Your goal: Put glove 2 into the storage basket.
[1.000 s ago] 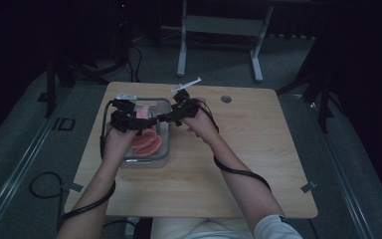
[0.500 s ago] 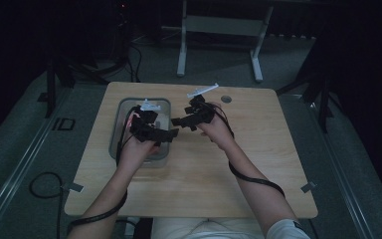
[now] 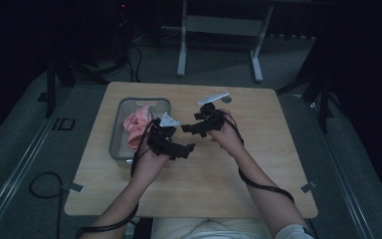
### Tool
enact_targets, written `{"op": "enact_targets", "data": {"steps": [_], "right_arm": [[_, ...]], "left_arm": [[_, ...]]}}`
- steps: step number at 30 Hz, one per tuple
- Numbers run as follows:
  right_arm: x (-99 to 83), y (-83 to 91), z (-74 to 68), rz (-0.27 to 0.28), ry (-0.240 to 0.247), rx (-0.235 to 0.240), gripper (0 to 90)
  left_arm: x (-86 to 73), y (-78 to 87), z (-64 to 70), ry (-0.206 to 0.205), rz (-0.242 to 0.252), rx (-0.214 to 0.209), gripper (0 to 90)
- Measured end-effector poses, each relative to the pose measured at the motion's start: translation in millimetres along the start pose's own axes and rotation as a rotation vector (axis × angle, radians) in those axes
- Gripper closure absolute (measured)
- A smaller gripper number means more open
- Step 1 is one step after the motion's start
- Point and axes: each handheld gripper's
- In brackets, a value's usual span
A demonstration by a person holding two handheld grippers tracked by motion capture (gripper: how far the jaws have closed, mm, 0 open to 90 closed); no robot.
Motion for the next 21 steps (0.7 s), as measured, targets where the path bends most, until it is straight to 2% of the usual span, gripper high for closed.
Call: {"op": "enact_targets", "data": {"steps": [1, 3, 8, 9, 13, 14, 18, 21], "right_arm": [[0.0, 0.0, 0.0, 0.0, 0.0, 0.0, 16.4], [-7.0, 0.7, 2.6, -0.002, 0.0, -0.002, 16.4], [-14.6, 1.3, 2.5, -0.005, 0.005, -0.001, 16.5], [-18.6, 2.0, 1.5, 0.002, 0.023, -0.007, 16.6], [-24.2, 3.4, 0.6, 0.006, 0.024, -0.01, 16.6], [-26.3, 3.9, 0.6, 0.01, 0.028, -0.007, 16.6], [-37.6, 3.3, 1.6, -0.01, 0.036, -0.002, 16.6], [-48.2, 4.1, 2.6, -0.024, 0.041, 0.002, 16.4]], "left_arm": [[0.0, 0.0, 0.0, 0.0, 0.0, 0.0, 1.1], [-4.2, -3.6, 6.6, 0.006, -0.013, -0.04, 1.1], [-9.5, -7.2, 16.7, -0.009, -0.019, -0.055, 1.1], [-11.0, -7.9, 18.8, -0.017, -0.018, -0.055, 1.1], [-16.3, -11.6, 24.6, -0.04, -0.027, -0.048, 1.1], [-20.6, -14.8, 28.0, -0.041, -0.031, -0.057, 1.1], [-26.9, -20.1, 34.7, -0.066, -0.038, -0.065, 1.1], [-33.6, -26.7, 41.9, -0.1, -0.049, -0.061, 1.1]]}}
Point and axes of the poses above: each handheld gripper's, and its own axes: y roughly backward along the jaws, x roughly out of its top, z roughly to its right, and after that the axes turned 6 degrees about z, right-handed
